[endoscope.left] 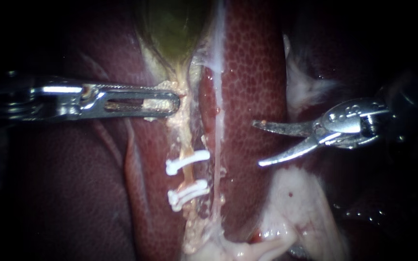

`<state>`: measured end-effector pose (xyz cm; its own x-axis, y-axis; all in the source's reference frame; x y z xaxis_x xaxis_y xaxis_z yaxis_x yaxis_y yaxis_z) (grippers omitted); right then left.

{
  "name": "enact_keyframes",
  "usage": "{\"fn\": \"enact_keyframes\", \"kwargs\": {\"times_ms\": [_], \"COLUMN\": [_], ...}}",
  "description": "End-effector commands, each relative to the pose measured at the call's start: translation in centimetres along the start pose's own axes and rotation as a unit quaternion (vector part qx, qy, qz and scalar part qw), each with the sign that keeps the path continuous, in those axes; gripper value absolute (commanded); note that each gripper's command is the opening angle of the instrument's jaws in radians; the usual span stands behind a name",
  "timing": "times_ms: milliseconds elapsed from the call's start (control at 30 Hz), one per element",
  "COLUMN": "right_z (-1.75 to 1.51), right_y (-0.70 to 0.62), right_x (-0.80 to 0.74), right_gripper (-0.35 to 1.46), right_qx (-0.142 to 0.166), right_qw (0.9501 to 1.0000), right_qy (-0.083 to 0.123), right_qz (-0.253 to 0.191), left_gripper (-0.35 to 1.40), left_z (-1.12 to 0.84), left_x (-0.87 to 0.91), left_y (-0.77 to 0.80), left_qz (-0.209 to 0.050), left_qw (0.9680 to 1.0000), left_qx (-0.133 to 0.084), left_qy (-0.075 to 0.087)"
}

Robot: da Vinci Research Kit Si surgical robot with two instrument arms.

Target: Go to the cutting position left tube

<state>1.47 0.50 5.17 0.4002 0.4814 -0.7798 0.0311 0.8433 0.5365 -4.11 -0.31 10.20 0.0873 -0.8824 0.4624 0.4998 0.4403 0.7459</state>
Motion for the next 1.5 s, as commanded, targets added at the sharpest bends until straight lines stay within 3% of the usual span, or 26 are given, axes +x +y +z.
{"fn": "enact_keyframes", "kwargs": {"times_ms": [33, 300, 633, 833, 1333, 1500], "right_z": [0.0, 0.02, 0.07, 0.09, 0.14, 0.29], "right_y": [0.0, 0.0, 0.0, 0.0, 0.0, -0.01], "right_x": [0.0, 0.0, 0.02, 0.03, 0.04, -0.05], "right_gripper": [1.4, 1.4, 1.42, 1.42, 1.43, 1.43], "right_qx": [0.0, -0.001, -0.002, -0.003, -0.004, 0.001], "right_qw": [1.0, 1.0, 1.0, 1.0, 1.0, 1.0], "right_qy": [0.0, 0.0, 0.002, 0.003, 0.003, 0.004], "right_qz": [0.0, 0.0, 0.001, 0.001, 0.001, -0.002], "left_gripper": [-0.35, -0.35, -0.35, -0.35, -0.35, -0.35], "left_z": [0.0, -0.08, -0.44, -0.61, -0.64, -0.64], "left_x": [0.0, -0.04, -0.31, -0.43, -0.43, -0.43], "left_y": [0.0, 0.02, -0.02, -0.04, -0.03, -0.03], "left_qz": [0.0, -0.001, -0.008, -0.009, -0.009, -0.009], "left_qw": [1.0, 1.0, 1.0, 0.9999, 1.0, 1.0], "left_qx": [0.0, 0.003, 0.0, -0.003, -0.003, -0.003], "left_qy": [0.0, 0.002, 0.005, -0.003, -0.003, -0.003]}}
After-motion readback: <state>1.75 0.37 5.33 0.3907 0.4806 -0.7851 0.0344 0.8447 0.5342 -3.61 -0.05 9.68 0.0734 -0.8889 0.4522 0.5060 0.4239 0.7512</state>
